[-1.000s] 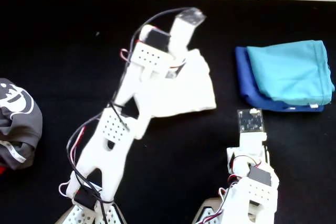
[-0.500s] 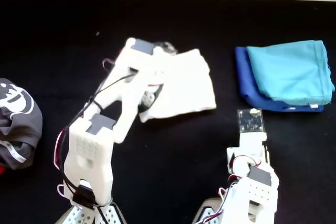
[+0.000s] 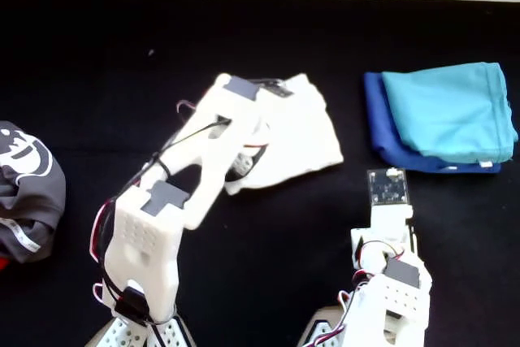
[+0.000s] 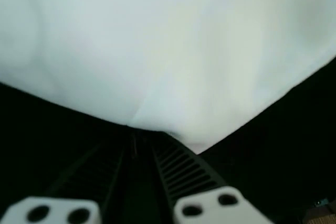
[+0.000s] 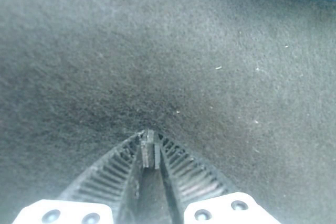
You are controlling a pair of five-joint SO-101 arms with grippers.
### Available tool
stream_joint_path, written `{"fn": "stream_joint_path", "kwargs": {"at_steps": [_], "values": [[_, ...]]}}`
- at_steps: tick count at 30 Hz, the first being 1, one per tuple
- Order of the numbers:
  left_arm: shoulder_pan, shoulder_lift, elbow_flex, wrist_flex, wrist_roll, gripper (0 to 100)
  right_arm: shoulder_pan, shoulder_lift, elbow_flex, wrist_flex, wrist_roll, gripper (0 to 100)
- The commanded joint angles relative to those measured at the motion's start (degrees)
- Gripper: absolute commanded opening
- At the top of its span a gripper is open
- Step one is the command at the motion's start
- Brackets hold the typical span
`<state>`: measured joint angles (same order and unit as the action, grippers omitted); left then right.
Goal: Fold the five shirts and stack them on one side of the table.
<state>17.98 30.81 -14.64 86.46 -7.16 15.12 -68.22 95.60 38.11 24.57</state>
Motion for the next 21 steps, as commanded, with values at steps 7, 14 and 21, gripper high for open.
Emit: {"fn": "stream_joint_path", "kwargs": {"at_steps": [7,14,21], "values": [[-2.77,-2.77,-16.04,10.81,0.35,1,1.19,-0.48,2.07,-1.8,-0.62,0.5],[5.32,-2.68,-12.18,8.44,0.35,1,1.19,-0.48,2.07,-1.8,-0.62,0.5],[6.02,-2.68,1.1,-2.2,0.35,1,1.19,-0.48,2.07,-1.8,-0.62,0.5]]}}
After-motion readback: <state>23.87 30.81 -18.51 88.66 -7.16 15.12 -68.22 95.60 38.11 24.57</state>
